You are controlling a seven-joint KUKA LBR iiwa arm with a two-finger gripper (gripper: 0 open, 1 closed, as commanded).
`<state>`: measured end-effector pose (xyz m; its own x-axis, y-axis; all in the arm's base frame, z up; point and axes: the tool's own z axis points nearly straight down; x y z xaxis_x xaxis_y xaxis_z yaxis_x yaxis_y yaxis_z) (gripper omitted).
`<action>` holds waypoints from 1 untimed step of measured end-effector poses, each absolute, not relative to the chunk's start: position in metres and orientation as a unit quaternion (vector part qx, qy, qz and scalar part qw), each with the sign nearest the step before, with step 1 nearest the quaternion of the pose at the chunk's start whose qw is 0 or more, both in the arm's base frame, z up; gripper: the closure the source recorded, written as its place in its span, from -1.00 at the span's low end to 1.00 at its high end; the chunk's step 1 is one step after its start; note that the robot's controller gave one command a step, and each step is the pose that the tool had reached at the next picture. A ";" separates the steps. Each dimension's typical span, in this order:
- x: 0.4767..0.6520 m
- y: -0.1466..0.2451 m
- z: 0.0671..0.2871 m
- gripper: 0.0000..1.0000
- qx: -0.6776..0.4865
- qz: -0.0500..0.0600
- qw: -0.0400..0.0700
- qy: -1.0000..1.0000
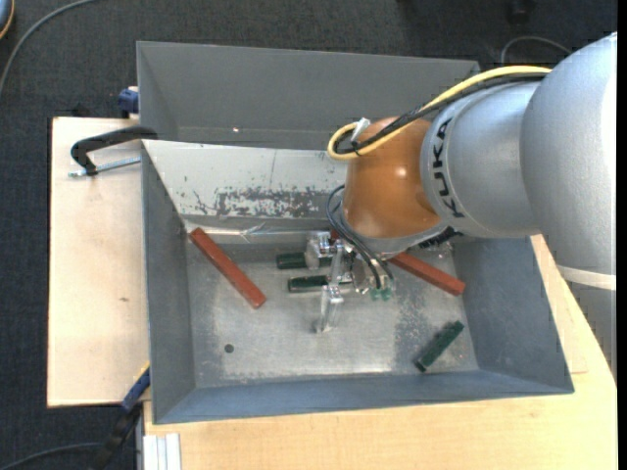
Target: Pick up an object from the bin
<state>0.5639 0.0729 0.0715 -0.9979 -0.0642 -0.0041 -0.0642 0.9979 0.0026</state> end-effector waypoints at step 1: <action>0.567 0.073 0.075 1.00 -0.032 0.002 0.007 0.999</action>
Offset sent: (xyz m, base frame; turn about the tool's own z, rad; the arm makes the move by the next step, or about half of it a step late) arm 0.0000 0.0000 0.0000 0.0000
